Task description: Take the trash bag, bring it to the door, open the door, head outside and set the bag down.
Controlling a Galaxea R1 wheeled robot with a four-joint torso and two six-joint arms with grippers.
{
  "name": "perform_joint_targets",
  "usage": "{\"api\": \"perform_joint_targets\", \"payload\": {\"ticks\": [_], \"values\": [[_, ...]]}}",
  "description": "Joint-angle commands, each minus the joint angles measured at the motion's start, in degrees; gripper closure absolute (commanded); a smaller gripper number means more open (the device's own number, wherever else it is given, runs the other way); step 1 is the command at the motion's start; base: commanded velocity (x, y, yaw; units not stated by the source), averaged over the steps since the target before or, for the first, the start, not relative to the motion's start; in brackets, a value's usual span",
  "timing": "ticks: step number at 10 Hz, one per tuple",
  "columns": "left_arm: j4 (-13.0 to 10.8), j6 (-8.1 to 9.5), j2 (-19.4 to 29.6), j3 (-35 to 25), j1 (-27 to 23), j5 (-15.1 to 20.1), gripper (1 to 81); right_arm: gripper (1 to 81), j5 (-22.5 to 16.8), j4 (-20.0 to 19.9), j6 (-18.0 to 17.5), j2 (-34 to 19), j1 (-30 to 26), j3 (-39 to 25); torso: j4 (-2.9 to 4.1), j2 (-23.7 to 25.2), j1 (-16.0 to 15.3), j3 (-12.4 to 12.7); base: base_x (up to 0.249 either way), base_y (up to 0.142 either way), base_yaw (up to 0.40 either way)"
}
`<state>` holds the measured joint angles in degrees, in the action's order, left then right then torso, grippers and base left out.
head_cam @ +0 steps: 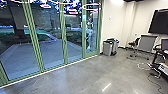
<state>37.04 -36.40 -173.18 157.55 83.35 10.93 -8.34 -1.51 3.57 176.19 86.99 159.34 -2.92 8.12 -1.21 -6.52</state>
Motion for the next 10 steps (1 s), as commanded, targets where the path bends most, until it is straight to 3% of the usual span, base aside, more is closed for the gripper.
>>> {"api": "perform_joint_targets", "payload": {"ticks": [1,10], "values": [[-0.1,-0.51,0.1,-0.1,-3.3,4.9,81.1,1.0,-3.4,0.2,0.1,0.2,-3.1,-0.2,0.0,0.0,0.0,0.0,0.138,0.0,0.0],[-0.1,-0.51,0.0,-0.1,-3.3,4.8,81.1,1.0,-3.4,0.1,0.1,0.2,-3.2,-0.2,0.0,0.0,0.0,0.0,0.139,0.0,0.0]]}}
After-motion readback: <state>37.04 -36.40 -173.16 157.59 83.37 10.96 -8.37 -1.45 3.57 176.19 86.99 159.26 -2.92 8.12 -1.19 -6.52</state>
